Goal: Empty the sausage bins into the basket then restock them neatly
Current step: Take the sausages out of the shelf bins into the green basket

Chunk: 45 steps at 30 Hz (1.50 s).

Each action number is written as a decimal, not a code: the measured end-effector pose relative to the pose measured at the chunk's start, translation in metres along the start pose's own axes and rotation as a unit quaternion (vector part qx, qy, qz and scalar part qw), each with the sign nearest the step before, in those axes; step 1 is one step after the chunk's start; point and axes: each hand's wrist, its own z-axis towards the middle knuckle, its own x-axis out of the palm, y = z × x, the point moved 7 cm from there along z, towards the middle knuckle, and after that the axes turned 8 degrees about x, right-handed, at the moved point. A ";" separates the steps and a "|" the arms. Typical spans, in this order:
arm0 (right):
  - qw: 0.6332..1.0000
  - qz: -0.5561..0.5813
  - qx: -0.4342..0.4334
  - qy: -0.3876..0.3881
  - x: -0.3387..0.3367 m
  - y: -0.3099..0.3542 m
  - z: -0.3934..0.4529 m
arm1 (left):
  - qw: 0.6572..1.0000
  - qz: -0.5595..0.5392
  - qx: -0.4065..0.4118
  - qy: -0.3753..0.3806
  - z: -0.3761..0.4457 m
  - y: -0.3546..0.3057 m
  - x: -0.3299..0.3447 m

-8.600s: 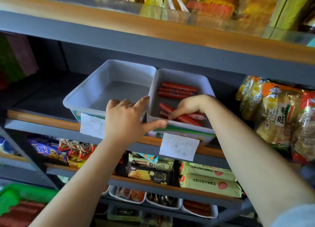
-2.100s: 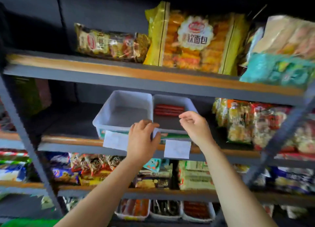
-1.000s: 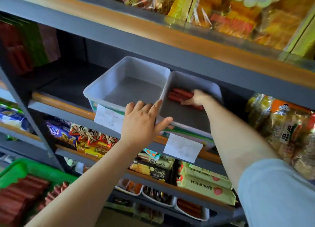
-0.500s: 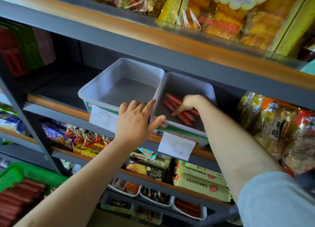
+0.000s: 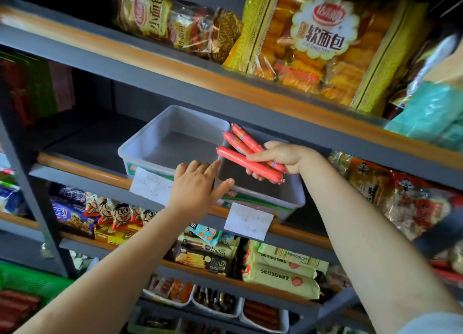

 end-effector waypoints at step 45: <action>0.983 0.027 0.139 0.117 0.771 -0.149 0.434 | 0.342 -0.556 -0.749 -0.116 -0.595 0.498 0.259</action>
